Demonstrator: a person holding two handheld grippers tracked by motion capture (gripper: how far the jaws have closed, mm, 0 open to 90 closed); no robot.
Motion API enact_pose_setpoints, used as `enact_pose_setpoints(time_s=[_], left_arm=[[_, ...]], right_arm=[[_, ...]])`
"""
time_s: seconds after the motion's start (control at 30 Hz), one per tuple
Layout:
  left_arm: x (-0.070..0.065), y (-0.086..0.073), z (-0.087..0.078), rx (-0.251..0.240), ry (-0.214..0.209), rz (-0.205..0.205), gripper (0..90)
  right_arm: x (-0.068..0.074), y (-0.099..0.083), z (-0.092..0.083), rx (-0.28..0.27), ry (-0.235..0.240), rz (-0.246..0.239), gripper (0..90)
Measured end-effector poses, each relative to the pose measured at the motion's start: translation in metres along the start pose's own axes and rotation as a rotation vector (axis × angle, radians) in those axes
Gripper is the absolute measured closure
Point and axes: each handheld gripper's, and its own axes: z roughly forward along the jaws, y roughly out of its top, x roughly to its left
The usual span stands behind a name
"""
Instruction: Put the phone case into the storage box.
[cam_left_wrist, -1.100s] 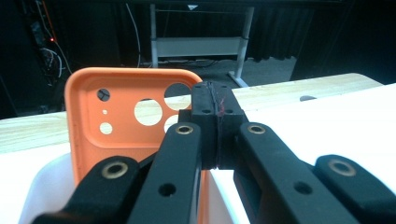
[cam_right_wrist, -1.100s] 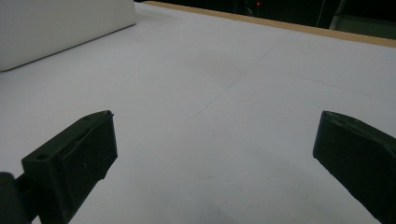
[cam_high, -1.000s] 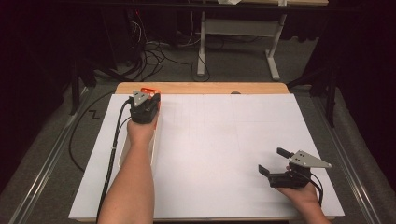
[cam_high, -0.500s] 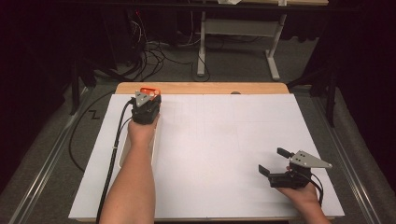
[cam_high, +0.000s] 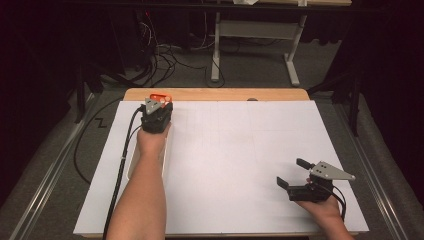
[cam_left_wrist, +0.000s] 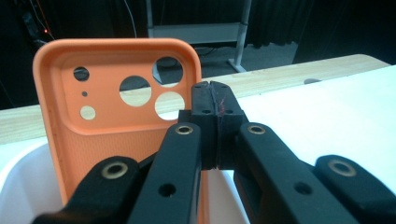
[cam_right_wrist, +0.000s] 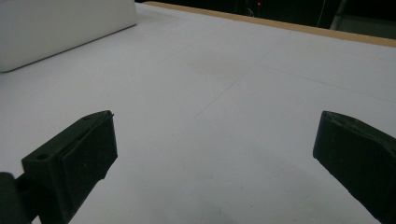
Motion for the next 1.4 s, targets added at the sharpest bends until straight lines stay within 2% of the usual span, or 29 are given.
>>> enact_pose_setpoints(time_s=[0.2, 0.3, 0.43, 0.73, 0.93, 1.07, 1.17, 1.4], left_arm=[[0.002, -0.001, 0.001, 0.022, 0.017, -0.014, 89.4], [0.001, 0.000, 0.000, 0.016, 0.022, -0.017, 88.7], [0.002, 0.004, -0.005, -0.006, 0.027, -0.022, 88.3], [0.003, 0.014, -0.025, -0.012, 0.047, -0.010, 85.9], [-0.001, 0.017, -0.040, -0.006, 0.052, 0.016, 80.2], [-0.006, 0.018, -0.047, -0.014, 0.039, 0.019, 73.8], [-0.006, 0.014, -0.051, -0.013, 0.039, -0.006, 67.4], [-0.004, 0.006, -0.063, -0.003, 0.031, -0.034, 51.5]], right_arm=[[0.000, 0.000, 0.000, 0.000, 0.000, -0.001, 0.2], [0.000, 0.000, 0.000, 0.001, 0.000, -0.002, 0.2], [0.000, 0.000, 0.000, -0.001, -0.001, -0.002, 0.2], [0.002, 0.001, 0.000, -0.002, -0.001, -0.008, 0.2], [0.003, 0.001, 0.001, 0.000, -0.002, -0.013, 0.2], [0.003, 0.001, 0.001, 0.000, -0.002, -0.015, 0.2], [0.004, 0.002, 0.000, -0.003, -0.001, -0.018, 0.2], [0.004, 0.002, 0.001, 0.001, 0.003, -0.021, 0.2]])
